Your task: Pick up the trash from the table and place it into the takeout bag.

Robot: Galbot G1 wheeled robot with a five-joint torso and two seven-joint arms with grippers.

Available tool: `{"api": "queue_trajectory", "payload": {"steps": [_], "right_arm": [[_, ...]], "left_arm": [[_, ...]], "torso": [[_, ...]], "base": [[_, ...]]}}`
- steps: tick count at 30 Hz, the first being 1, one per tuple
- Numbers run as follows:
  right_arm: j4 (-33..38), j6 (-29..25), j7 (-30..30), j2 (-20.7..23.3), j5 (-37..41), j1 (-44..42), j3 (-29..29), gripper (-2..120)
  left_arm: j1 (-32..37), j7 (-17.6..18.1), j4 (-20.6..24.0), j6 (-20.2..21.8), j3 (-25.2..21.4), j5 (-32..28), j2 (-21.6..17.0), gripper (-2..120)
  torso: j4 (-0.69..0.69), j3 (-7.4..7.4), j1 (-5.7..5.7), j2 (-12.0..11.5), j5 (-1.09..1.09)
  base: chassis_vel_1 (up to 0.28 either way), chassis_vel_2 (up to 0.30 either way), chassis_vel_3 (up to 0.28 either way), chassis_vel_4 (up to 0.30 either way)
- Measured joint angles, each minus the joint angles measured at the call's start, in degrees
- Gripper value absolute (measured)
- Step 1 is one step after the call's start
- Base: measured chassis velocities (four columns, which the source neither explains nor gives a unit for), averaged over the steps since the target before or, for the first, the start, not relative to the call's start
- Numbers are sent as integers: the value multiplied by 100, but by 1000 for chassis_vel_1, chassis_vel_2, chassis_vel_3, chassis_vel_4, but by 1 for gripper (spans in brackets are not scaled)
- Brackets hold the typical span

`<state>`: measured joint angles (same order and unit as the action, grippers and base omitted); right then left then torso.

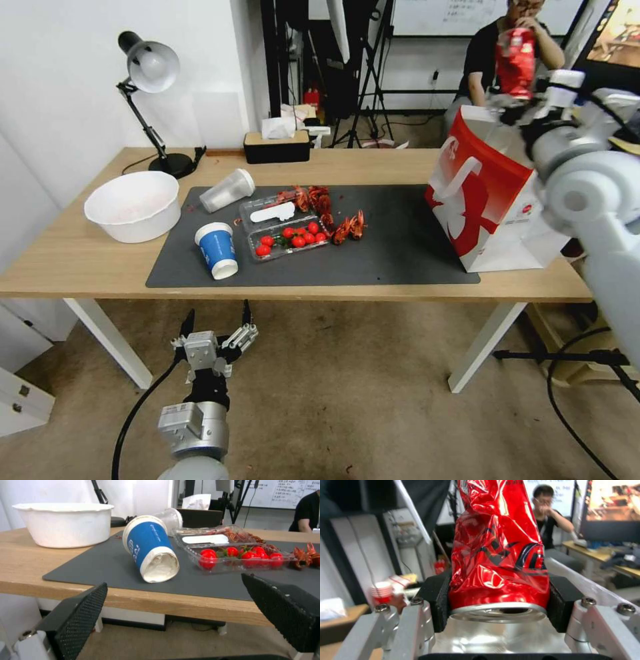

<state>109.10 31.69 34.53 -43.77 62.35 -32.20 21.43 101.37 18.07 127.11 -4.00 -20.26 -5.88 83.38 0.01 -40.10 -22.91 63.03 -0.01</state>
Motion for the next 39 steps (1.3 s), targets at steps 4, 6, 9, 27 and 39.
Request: {"api": "queue_trajectory", "payload": {"steps": [4,6,9,27,39], "right_arm": [[-65,25,2,20,15,-93,35,72],[-76,31,3,11,14,-93,35,76],[-81,37,5,-6,9,-90,33,86],[-53,55,4,-45,-5,-118,7,100],[792,-580,-523,-80,-174,-835,139,100]], "left_arm": [[-1,0,5,0,3,19,34,100],[9,0,19,0,3,19,38,100],[25,0,45,0,-7,18,40,100],[77,2,98,0,-34,17,53,100],[65,-10,99,-1,-31,13,63,100]], "torso": [[-1,0,0,0,1],[-2,0,0,0,1],[-1,0,0,0,1],[-1,0,0,0,1],[0,0,0,0,2]], "base": [[0,0,0,0],[0,0,0,0],[0,0,0,0],[0,0,0,0],[0,0,0,0]]}}
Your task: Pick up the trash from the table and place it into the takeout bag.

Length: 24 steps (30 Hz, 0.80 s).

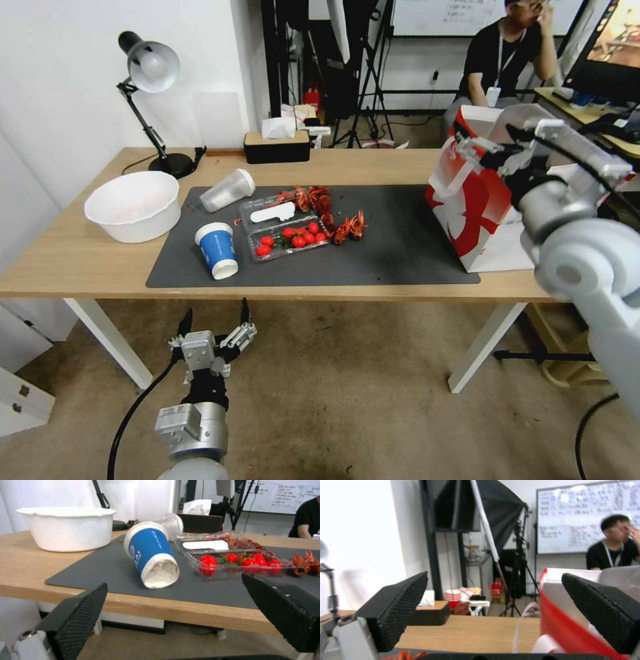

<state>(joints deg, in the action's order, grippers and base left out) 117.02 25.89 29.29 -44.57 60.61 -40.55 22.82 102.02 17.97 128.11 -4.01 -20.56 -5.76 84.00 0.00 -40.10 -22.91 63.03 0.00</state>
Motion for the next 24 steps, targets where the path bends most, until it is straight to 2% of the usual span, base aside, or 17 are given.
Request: {"api": "queue_trajectory", "payload": {"steps": [2,3,5,6,8,9,12,16,17,18,19,22,24], "right_arm": [[310,-592,-558,15,-360,-582,97,100],[310,-592,-558,15,-360,-582,97,100],[505,-1049,-1037,25,-626,-1078,228,100],[505,-1049,-1037,25,-626,-1078,228,100],[685,-1490,-1401,23,-962,-1663,426,100],[685,-1490,-1401,23,-962,-1663,426,100],[754,-2279,-1608,-139,-1485,-2453,549,100],[754,-2504,-1692,-235,-1568,-2728,593,100],[749,-3048,-2021,-561,-1844,-3337,714,100],[715,-3323,-2216,-829,-2053,-3686,743,100],[715,-3323,-2216,-829,-2053,-3686,743,100],[471,-4006,-2567,-1639,-2701,-4686,682,100],[402,-4138,-2574,-1810,-2859,-4925,638,100]], "left_arm": [[-14,-7,-5,-22,4,-6,-8,100],[-14,-7,-5,-22,4,-6,-8,100],[-21,-11,-11,-33,16,-10,-7,100],[-21,-11,-11,-33,16,-10,-7,100],[-21,-14,-20,-69,21,-12,-11,100],[-21,-14,-20,-69,21,-12,-11,100],[-11,-15,-22,-112,13,-16,-27,100],[8,-15,-19,-125,11,3,-28,100],[61,-22,19,-167,12,73,-26,100],[78,-25,22,-179,10,76,-37,100],[78,-25,22,-179,10,76,-37,100],[82,-25,21,-190,4,38,-63,100],[90,-25,21,-190,3,33,-71,100]], "torso": [[0,0,0,0,-1],[0,0,0,0,-1],[0,0,0,0,-1],[0,0,0,0,-1],[0,0,0,0,-1],[0,0,0,0,-1],[-1,0,0,0,0],[-2,0,0,0,0],[0,0,0,0,0],[0,0,0,0,-1],[0,0,0,0,-1],[0,1,1,0,0],[0,0,1,0,0]], "base": [[0,0,0,0],[0,0,0,0],[0,0,0,0],[0,0,0,0],[0,0,0,0],[0,0,0,0],[0,0,0,0],[0,0,0,0],[0,0,0,0],[0,0,0,0],[0,0,0,0],[0,0,0,0],[0,0,0,0]]}}
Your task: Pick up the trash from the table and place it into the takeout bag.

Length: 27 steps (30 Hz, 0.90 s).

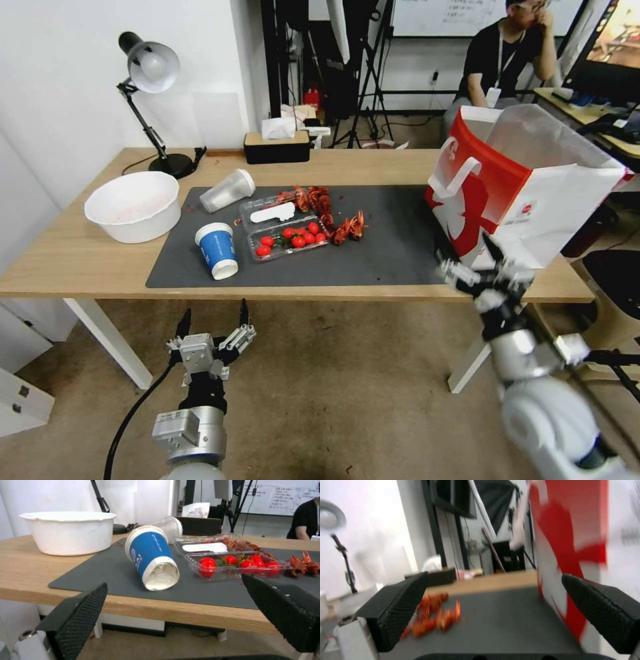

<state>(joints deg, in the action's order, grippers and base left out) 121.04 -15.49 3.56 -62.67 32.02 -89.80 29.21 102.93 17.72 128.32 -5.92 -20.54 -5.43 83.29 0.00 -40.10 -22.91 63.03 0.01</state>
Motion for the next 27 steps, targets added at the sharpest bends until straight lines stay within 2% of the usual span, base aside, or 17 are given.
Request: {"api": "queue_trajectory", "payload": {"steps": [11,27], "right_arm": [[-304,-130,61,-569,-209,-650,-165,100],[-452,-269,85,-733,-320,-809,-188,100]], "left_arm": [[-30,2,-37,-2,0,-85,-38,100],[-48,2,-48,-5,29,-105,-34,100]], "torso": [[-1,0,-1,0,0],[-1,-1,-1,0,-1]], "base": [[0,0,0,0],[0,0,0,0]]}}
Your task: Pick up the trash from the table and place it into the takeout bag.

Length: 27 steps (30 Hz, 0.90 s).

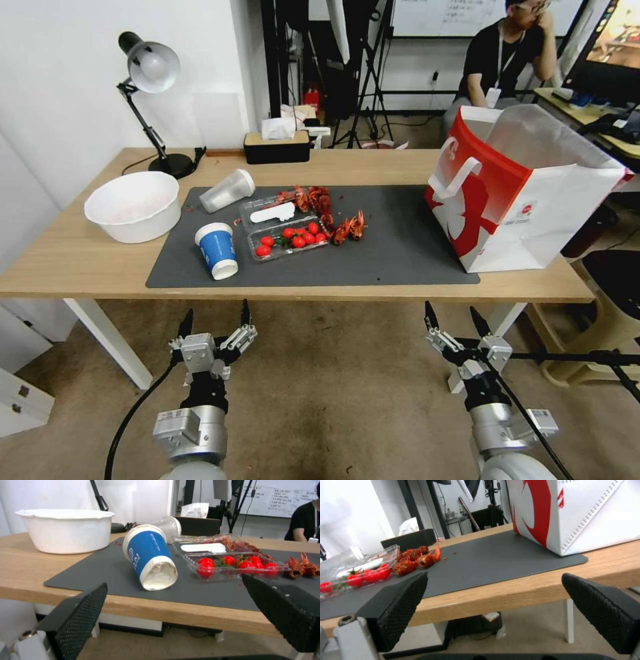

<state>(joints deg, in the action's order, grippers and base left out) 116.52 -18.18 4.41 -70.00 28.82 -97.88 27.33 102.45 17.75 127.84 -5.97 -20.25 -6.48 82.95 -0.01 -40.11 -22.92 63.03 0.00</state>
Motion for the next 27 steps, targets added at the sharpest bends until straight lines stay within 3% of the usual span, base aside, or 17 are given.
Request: {"api": "queue_trajectory", "payload": {"steps": [27], "right_arm": [[-30,-88,-25,-13,0,-99,39,100]], "left_arm": [[-226,128,-22,-9,-11,-158,-43,100]], "torso": [[0,0,0,0,0]], "base": [[0,0,0,0]]}}
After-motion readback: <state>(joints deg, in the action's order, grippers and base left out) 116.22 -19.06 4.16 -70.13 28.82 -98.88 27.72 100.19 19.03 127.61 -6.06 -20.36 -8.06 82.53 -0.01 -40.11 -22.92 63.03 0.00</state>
